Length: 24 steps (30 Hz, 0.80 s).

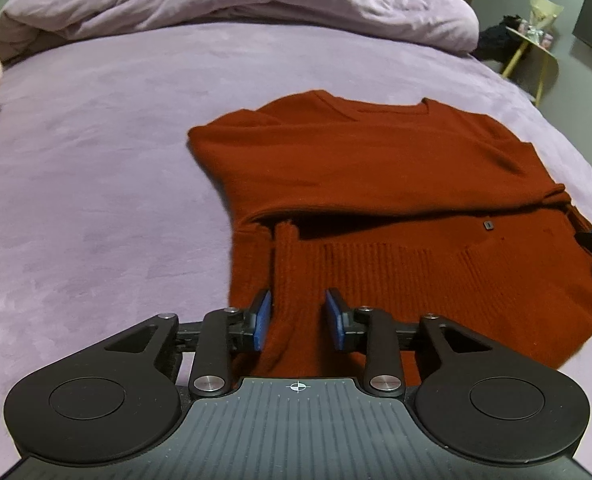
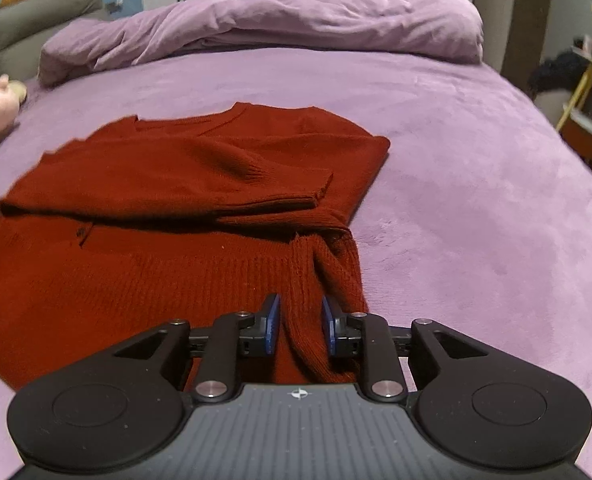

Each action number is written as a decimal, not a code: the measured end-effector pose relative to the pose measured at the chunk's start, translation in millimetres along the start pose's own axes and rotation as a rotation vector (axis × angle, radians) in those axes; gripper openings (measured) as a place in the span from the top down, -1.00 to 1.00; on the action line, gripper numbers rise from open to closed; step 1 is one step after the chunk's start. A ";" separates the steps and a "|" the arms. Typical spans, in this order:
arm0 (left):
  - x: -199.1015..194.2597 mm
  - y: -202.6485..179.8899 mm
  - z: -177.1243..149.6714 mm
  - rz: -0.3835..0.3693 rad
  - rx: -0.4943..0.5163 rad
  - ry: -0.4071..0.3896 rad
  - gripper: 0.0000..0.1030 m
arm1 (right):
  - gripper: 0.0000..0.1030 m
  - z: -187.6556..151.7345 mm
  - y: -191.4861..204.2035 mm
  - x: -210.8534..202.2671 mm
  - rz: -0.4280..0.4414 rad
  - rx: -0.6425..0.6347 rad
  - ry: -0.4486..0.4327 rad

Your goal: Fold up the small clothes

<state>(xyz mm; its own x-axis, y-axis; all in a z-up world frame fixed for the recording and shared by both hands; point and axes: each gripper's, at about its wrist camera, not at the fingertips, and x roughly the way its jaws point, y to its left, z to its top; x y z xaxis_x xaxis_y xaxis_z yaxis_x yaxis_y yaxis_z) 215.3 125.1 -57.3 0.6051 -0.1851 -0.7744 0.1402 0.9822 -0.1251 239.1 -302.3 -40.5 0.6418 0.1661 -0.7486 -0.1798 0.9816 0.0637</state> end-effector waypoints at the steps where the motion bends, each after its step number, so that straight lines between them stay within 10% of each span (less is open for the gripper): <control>1: 2.0 -1.1 0.7 0.001 0.010 0.002 0.28 | 0.60 0.8 -2.3 0.7 0.014 0.018 0.000; 6: 10.7 3.3 0.5 -0.005 -0.009 0.019 0.32 | 0.84 -1.8 0.1 1.8 0.023 0.011 -0.013; 8: 11.0 2.4 0.3 -0.003 -0.005 0.020 0.82 | 0.89 -3.0 4.5 0.9 0.015 -0.011 -0.020; 10: 6.1 0.3 1.7 -0.002 -0.006 0.012 0.86 | 0.90 -2.0 6.9 -2.1 0.025 -0.019 -0.028; 16: -53.0 5.8 41.6 -0.072 -0.089 -0.214 0.87 | 0.91 27.2 -0.3 -40.3 0.135 0.057 -0.201; 24: 0.3 16.4 94.1 0.125 -0.150 -0.251 0.86 | 0.91 86.5 -9.1 1.2 0.004 0.184 -0.290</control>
<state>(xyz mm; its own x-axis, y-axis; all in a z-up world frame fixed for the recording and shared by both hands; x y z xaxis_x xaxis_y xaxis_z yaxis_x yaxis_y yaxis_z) 291.5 138.1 -1.1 0.7877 -0.0469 -0.6142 -0.0528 0.9883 -0.1432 306.0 -302.9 15.1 0.8314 0.1642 -0.5308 -0.0627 0.9769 0.2041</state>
